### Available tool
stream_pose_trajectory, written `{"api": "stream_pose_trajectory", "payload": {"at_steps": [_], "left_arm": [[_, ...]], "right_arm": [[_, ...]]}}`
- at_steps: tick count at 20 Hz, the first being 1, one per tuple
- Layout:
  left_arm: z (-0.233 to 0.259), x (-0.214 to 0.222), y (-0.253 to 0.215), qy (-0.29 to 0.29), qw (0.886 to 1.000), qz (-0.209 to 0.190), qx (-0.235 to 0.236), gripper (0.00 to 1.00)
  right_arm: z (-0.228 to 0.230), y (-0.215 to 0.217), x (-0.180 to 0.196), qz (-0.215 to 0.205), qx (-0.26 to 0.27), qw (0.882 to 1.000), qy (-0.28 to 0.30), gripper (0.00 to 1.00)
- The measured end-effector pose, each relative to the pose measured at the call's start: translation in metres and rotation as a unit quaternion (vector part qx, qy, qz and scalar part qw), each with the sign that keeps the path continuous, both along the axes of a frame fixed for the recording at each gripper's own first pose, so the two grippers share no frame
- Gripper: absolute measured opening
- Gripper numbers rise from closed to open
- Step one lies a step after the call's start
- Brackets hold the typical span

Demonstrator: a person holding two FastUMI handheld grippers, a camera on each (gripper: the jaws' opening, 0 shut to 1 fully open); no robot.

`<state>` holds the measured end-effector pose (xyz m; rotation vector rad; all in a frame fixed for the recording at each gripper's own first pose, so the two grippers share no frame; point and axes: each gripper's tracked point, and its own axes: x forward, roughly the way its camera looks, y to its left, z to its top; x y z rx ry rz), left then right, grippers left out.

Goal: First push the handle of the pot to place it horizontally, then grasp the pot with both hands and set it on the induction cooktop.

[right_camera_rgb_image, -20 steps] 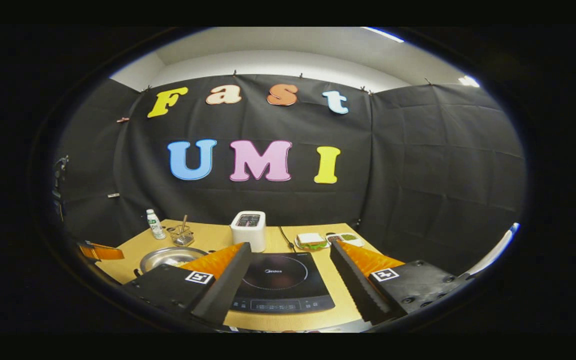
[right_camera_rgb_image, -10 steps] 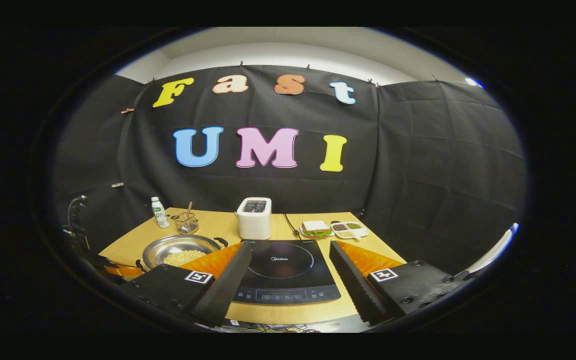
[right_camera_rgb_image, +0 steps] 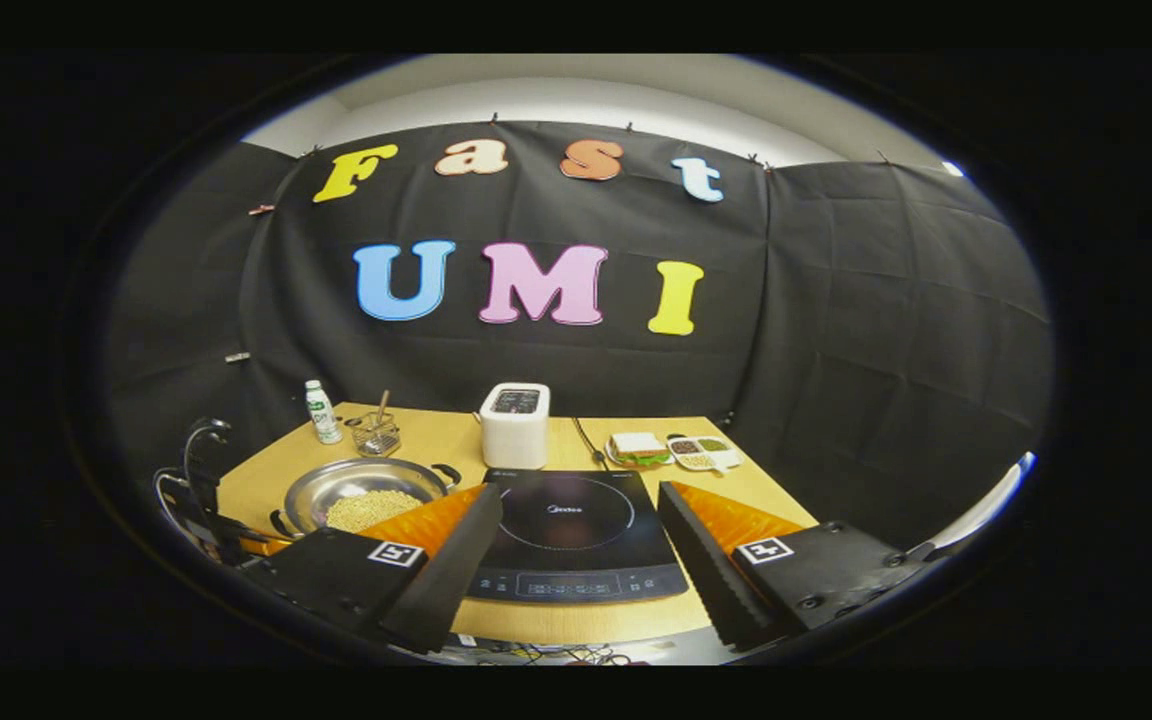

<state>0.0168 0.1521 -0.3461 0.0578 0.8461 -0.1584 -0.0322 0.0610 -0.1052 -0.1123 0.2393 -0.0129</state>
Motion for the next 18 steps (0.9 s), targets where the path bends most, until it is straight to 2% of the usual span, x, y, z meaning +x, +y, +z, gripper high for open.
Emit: {"api": "stream_pose_trajectory", "payload": {"at_steps": [7,13,18], "left_arm": [[-0.015,0.013,0.005,0.025,0.999,0.013,-0.016,0.05],[-0.024,0.022,0.024,0.043,0.999,0.018,0.013,0.05],[-0.022,0.026,0.040,0.051,0.998,0.044,-0.005,0.05]], "right_arm": [[-0.011,-0.004,0.009,-0.011,0.010,1.000,0.014,0.98],[-0.020,0.004,0.018,-0.006,0.009,1.000,0.026,0.99],[-0.026,0.012,0.025,0.002,0.004,0.999,0.033,0.98]]}}
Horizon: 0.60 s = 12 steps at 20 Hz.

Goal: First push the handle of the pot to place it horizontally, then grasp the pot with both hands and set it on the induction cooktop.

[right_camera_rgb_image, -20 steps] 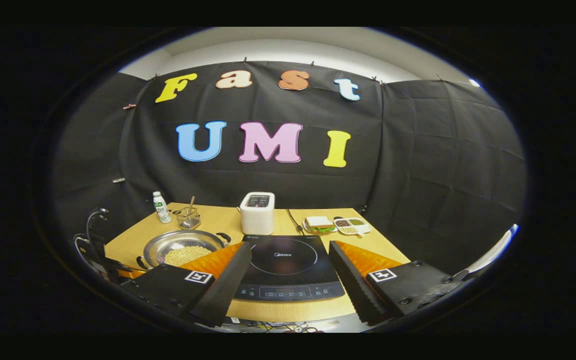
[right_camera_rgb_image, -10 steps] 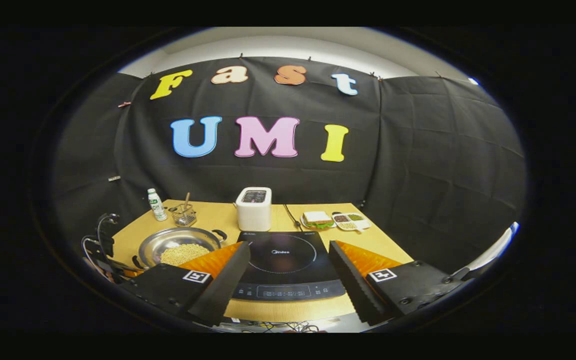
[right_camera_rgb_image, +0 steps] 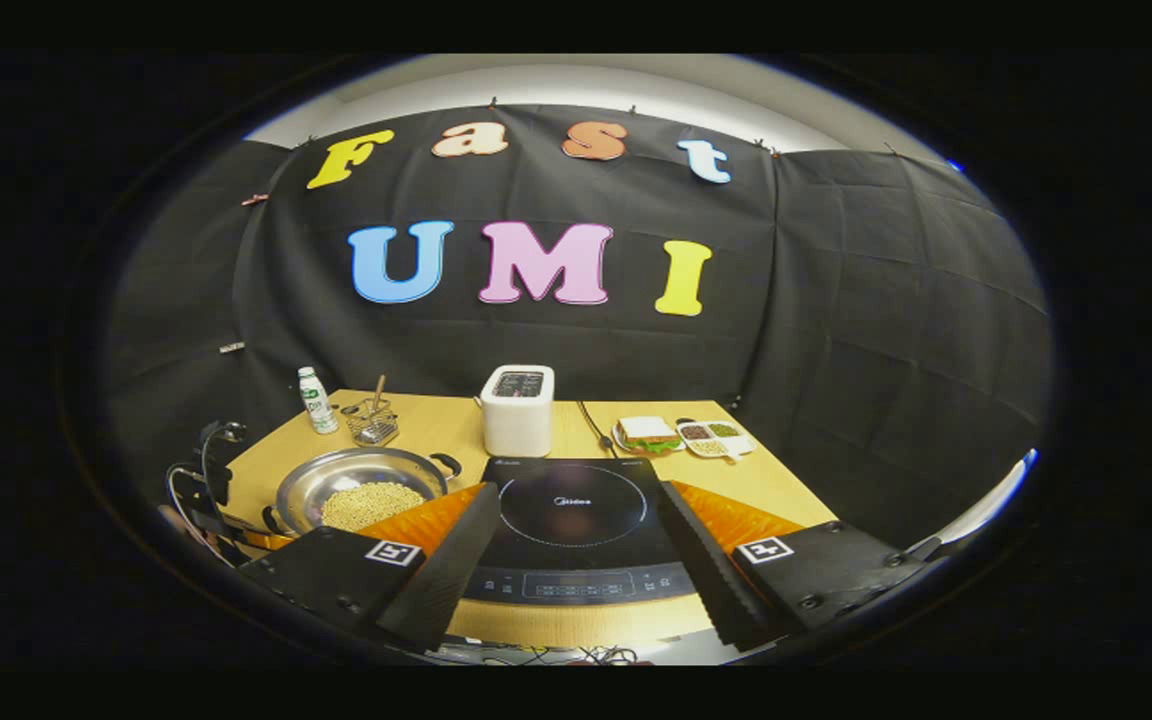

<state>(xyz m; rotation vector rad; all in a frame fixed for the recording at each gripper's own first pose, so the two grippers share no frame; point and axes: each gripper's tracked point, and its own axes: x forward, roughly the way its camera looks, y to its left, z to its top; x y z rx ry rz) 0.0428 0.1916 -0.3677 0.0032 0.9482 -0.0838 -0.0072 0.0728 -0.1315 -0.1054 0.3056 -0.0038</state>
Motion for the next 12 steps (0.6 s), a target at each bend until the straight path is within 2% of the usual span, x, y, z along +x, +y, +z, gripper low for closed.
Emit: {"api": "stream_pose_trajectory", "payload": {"at_steps": [2,7,9,12], "left_arm": [[0.003,-0.002,-0.001,0.008,1.000,-0.001,-0.008,0.05],[0.009,-0.008,-0.015,0.013,0.999,-0.047,0.004,0.05],[0.007,-0.004,-0.011,0.017,0.999,-0.040,0.007,0.05],[0.010,-0.001,-0.008,0.018,0.999,-0.014,-0.024,0.05]], "right_arm": [[-0.002,0.003,0.001,0.002,0.000,1.000,0.004,0.98],[-0.006,0.007,0.000,0.006,-0.003,1.000,0.006,0.98],[-0.005,0.007,0.000,0.004,-0.002,1.000,0.006,0.98],[-0.006,0.005,0.001,0.000,-0.003,1.000,0.006,0.99]]}}
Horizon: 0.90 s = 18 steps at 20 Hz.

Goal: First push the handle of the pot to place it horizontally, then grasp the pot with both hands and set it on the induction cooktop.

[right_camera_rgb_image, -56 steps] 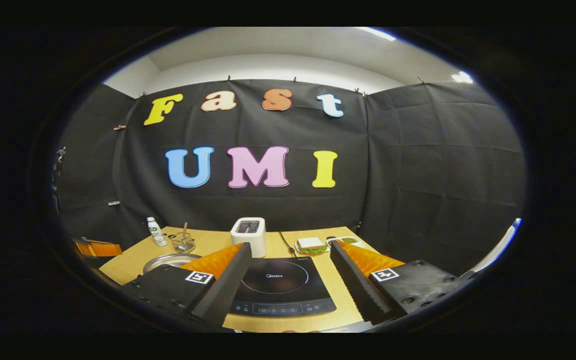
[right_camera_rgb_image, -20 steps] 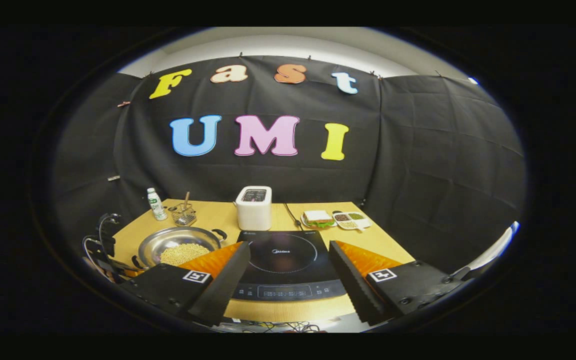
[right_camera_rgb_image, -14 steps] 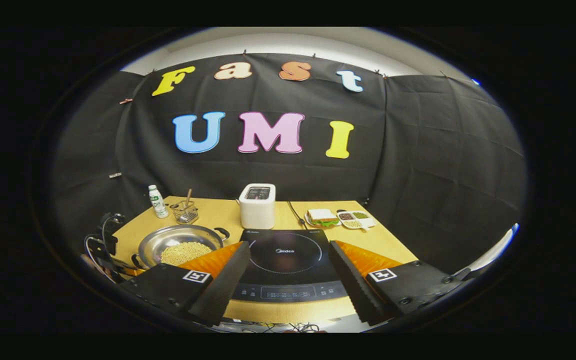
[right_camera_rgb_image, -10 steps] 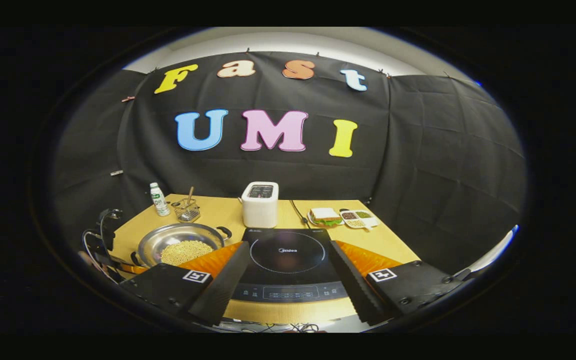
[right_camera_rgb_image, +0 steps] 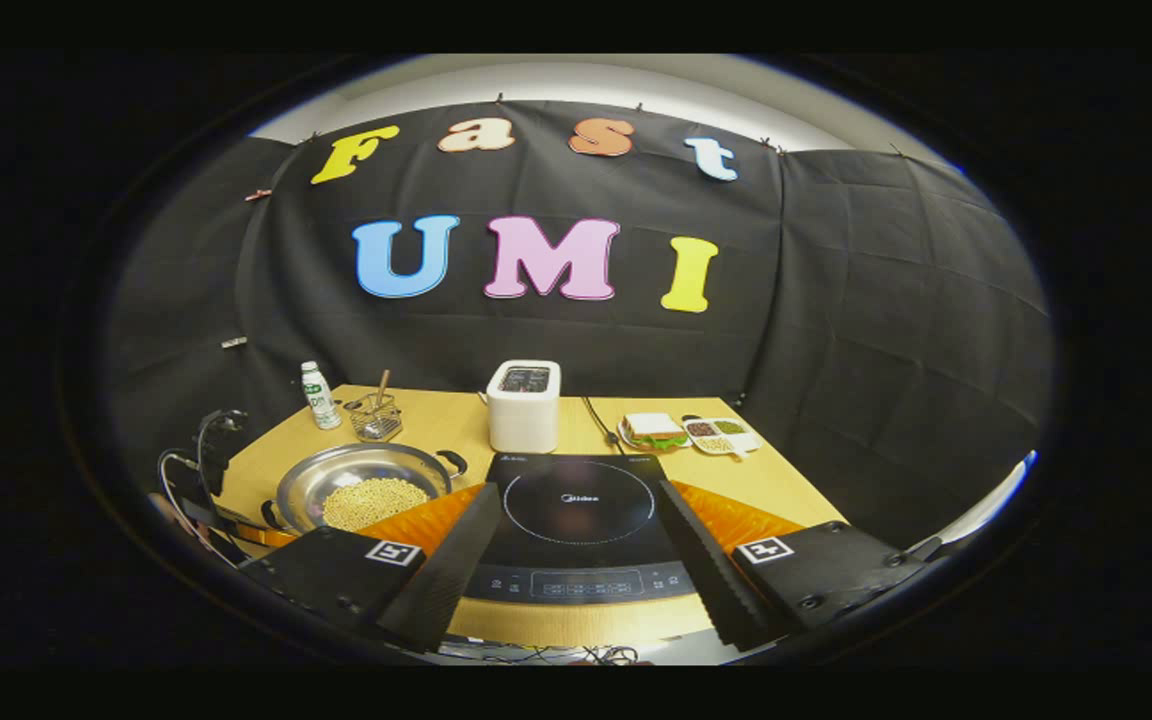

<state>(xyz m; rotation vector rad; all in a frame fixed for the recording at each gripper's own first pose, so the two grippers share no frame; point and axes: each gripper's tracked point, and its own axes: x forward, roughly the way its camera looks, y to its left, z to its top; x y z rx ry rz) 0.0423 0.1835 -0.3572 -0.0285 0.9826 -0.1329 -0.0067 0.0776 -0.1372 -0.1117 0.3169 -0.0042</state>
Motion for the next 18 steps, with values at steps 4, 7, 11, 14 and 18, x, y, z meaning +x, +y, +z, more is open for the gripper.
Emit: {"api": "stream_pose_trajectory", "payload": {"at_steps": [4,7,11,14,18], "left_arm": [[0.009,0.011,0.016,-0.009,0.999,0.031,-0.020,0.05],[0.014,0.020,0.029,-0.015,0.999,0.043,-0.017,0.05],[0.016,0.034,0.040,-0.018,0.999,0.049,-0.011,0.05],[0.017,0.047,0.055,-0.020,0.999,0.050,0.003,0.05],[0.021,0.065,0.074,-0.025,0.998,0.051,0.015,0.05]], "right_arm": [[-0.007,0.002,-0.002,-0.001,0.000,1.000,0.007,0.98],[-0.011,0.007,-0.001,0.004,-0.005,1.000,0.010,0.98],[-0.021,0.013,0.004,0.010,-0.003,1.000,0.022,0.98],[-0.036,0.023,0.011,0.019,0.002,0.999,0.044,0.99],[-0.053,0.040,0.028,0.036,0.004,0.997,0.065,0.99]]}}
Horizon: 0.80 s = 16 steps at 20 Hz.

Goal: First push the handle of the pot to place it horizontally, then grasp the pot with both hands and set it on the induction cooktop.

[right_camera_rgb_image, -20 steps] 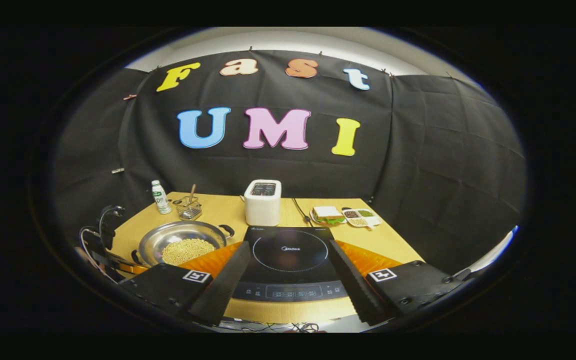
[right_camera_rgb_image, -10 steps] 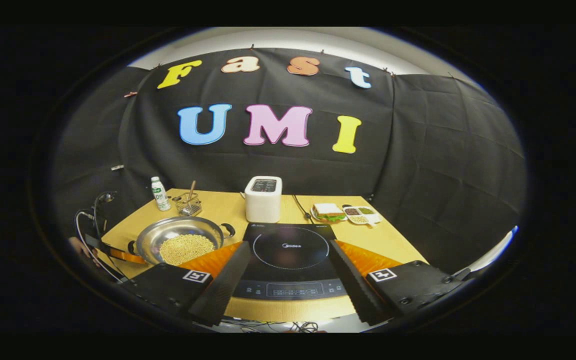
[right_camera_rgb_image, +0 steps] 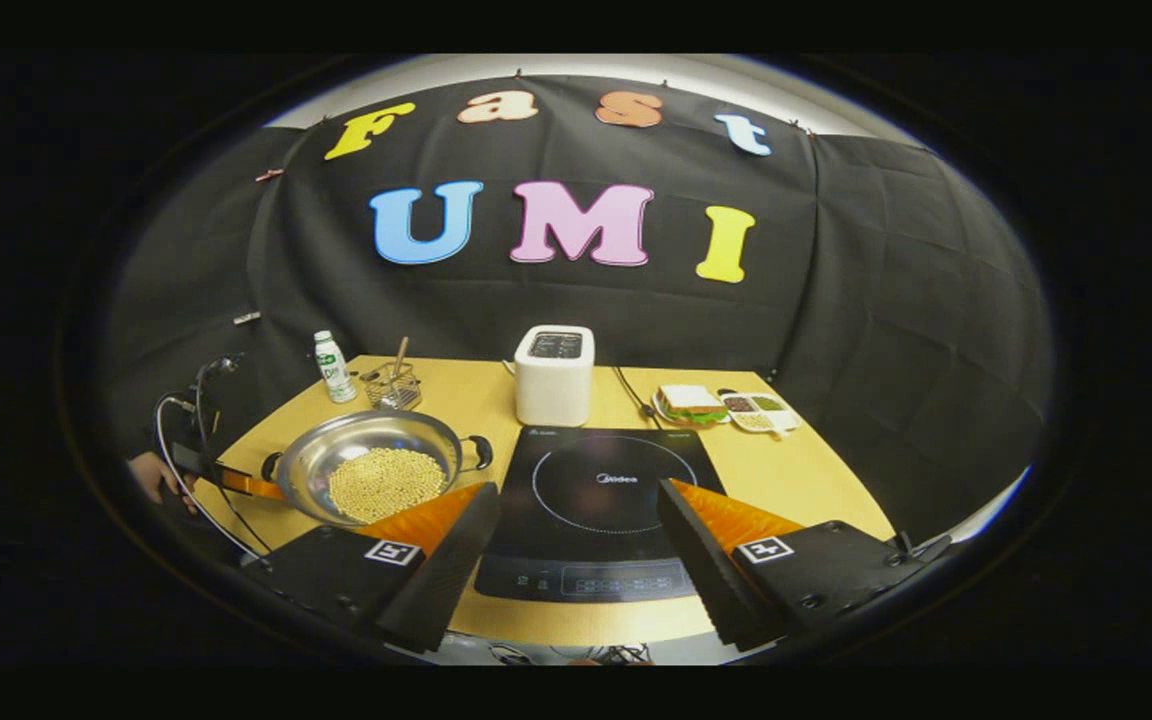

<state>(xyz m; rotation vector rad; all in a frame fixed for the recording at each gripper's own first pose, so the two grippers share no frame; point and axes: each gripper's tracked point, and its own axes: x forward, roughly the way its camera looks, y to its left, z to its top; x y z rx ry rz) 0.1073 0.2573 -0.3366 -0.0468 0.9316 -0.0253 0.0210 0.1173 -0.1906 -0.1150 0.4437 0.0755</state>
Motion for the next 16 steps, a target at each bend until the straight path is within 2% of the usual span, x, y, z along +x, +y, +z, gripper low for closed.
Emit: {"api": "stream_pose_trajectory", "payload": {"at_steps": [7,12,16], "left_arm": [[0.003,0.033,0.031,-0.009,1.000,-0.012,0.027,0.05],[0.007,0.059,0.050,-0.019,0.998,-0.028,0.046,0.05],[0.013,0.071,0.065,-0.031,0.997,-0.030,0.063,0.05]], "right_arm": [[-0.043,0.048,0.037,0.032,0.030,0.998,0.049,0.99],[-0.072,0.076,0.058,0.033,0.053,0.994,0.086,0.99],[-0.095,0.097,0.068,0.038,0.080,0.987,0.133,1.00]]}}
